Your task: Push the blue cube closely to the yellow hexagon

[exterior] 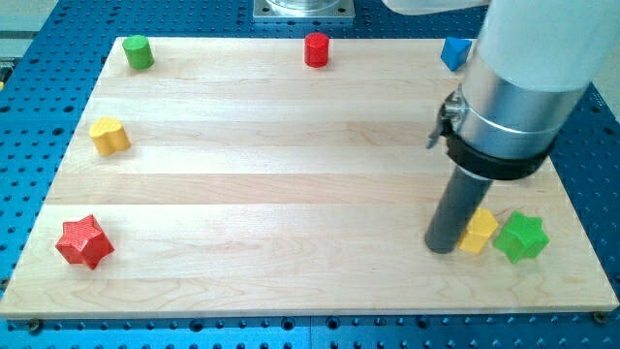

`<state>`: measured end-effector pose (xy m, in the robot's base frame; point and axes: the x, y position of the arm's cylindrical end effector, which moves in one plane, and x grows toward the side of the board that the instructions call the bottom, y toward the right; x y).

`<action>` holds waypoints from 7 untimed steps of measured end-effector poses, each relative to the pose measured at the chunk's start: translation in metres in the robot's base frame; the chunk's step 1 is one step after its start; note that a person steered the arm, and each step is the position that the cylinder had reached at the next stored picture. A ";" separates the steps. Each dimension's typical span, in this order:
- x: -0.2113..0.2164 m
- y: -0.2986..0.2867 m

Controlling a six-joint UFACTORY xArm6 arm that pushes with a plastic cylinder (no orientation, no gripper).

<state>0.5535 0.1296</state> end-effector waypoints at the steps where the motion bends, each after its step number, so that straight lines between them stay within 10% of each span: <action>1: -0.071 -0.020; 2: -0.150 0.017; 4: -0.163 0.197; 6: -0.089 0.118; 7: -0.133 0.127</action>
<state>0.4209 0.2571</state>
